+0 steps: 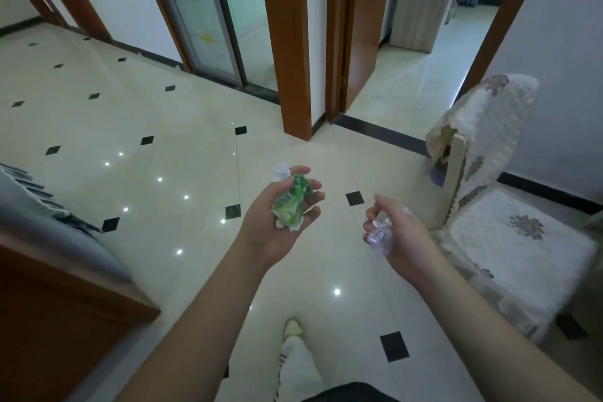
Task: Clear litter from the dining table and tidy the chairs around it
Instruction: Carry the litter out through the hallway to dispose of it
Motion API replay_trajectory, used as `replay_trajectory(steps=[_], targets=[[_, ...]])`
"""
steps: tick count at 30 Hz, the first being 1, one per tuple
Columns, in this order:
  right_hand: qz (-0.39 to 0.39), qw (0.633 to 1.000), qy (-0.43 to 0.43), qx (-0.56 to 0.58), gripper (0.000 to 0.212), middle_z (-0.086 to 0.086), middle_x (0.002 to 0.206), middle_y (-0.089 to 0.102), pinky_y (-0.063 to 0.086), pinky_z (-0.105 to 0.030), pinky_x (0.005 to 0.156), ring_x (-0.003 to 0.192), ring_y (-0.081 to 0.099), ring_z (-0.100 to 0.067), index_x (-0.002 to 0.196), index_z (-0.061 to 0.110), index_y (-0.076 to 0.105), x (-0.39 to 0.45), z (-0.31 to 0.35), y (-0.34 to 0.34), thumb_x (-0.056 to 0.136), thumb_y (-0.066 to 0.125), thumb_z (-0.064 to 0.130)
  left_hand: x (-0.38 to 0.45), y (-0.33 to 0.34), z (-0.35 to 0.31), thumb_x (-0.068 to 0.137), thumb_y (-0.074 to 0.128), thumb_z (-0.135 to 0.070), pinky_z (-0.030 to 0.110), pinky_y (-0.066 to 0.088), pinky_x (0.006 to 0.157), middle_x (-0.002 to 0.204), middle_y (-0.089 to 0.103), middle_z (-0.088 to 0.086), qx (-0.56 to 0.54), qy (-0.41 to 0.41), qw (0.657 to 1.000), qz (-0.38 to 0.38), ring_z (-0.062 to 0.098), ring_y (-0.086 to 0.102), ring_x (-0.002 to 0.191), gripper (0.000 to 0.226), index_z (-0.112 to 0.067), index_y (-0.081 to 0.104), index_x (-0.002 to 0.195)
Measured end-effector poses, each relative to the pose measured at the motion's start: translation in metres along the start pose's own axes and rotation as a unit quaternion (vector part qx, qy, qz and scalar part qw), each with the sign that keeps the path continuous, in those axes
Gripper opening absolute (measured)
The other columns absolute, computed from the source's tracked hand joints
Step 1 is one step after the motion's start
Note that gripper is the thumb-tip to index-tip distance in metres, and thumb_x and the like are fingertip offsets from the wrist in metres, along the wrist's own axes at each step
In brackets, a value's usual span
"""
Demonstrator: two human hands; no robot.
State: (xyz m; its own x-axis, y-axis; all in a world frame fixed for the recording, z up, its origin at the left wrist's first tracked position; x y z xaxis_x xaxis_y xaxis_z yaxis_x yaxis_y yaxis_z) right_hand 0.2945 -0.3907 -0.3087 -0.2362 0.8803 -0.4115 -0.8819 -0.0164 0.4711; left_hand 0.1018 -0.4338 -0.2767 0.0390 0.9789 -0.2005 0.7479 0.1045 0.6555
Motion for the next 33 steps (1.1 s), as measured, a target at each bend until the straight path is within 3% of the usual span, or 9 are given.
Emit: replay_trajectory(steps=[8, 12, 18, 23, 28, 33], targets=[[-0.022, 0.998, -0.030, -0.045, 0.027, -0.005, 0.065, 0.051, 0.039, -0.028, 0.053, 0.052, 0.047, -0.014, 0.072, 0.010, 0.048, 0.120, 0.043, 0.073, 0.096, 0.053, 0.023, 0.114, -0.038, -0.075, 0.085, 0.053, -0.023, 0.034, 0.049, 0.080, 0.094, 0.065, 0.008, 0.025, -0.027, 0.998, 0.048, 0.021, 0.063, 0.089, 0.019, -0.018, 0.062, 0.102], [-0.048, 0.998, -0.037, -0.025, 0.026, -0.005, 0.065, 0.052, 0.041, -0.027, 0.051, 0.053, 0.048, -0.015, 0.073, 0.011, 0.051, 0.166, 0.061, 0.088, 0.095, 0.055, 0.024, 0.173, -0.043, -0.103, 0.085, 0.054, -0.023, 0.033, 0.050, 0.080, 0.094, 0.064, 0.008, 0.031, -0.054, 0.996, 0.069, 0.020, 0.064, 0.088, 0.021, -0.017, 0.060, 0.104], [-0.059, 0.997, -0.049, 0.001, 0.029, -0.006, 0.065, 0.050, 0.041, -0.026, 0.044, 0.052, 0.048, -0.016, 0.069, 0.010, 0.050, 0.236, 0.081, 0.080, 0.095, 0.055, 0.022, 0.257, -0.045, -0.110, 0.086, 0.054, -0.021, 0.035, 0.050, 0.080, 0.095, 0.064, 0.009, 0.025, -0.076, 0.993, 0.085, 0.022, 0.063, 0.089, 0.019, -0.016, 0.060, 0.103], [-0.069, 0.996, -0.047, -0.017, 0.032, -0.005, 0.066, 0.052, 0.043, -0.027, 0.050, 0.054, 0.050, -0.016, 0.063, 0.015, 0.056, 0.310, 0.114, 0.058, 0.093, 0.058, 0.026, 0.344, -0.035, -0.108, 0.083, 0.054, -0.021, 0.035, 0.048, 0.084, 0.092, 0.065, 0.009, 0.011, -0.092, 0.994, 0.064, 0.022, 0.064, 0.087, 0.021, -0.015, 0.061, 0.102], [-0.062, 0.997, -0.026, 0.044, 0.024, -0.004, 0.066, 0.052, 0.045, -0.024, 0.051, 0.054, 0.050, -0.012, 0.075, 0.011, 0.053, 0.378, 0.165, 0.031, 0.093, 0.058, 0.025, 0.443, -0.005, -0.103, 0.080, 0.057, -0.021, 0.036, 0.049, 0.084, 0.091, 0.066, 0.008, 0.033, -0.114, 0.992, 0.036, 0.021, 0.065, 0.087, 0.023, -0.016, 0.063, 0.101], [-0.078, 0.997, -0.011, 0.018, 0.024, -0.005, 0.065, 0.052, 0.046, -0.025, 0.051, 0.054, 0.051, -0.012, 0.075, 0.010, 0.054, 0.436, 0.216, 0.015, 0.093, 0.058, 0.026, 0.521, 0.033, -0.106, 0.081, 0.056, -0.021, 0.036, 0.049, 0.086, 0.092, 0.067, 0.009, 0.059, -0.121, 0.990, 0.038, 0.022, 0.066, 0.088, 0.020, -0.016, 0.065, 0.099]])
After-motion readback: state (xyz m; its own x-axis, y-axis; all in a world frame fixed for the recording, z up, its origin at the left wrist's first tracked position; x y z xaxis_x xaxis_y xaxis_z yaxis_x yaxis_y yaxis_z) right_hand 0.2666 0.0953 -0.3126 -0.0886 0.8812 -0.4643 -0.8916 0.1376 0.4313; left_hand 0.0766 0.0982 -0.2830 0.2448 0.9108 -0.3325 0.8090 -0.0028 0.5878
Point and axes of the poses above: each hand's wrist, its own x-axis towards the middle knuckle, its own y-axis out of the palm, z = x × y, the point moved 1 cm from there along x, towards the middle knuckle
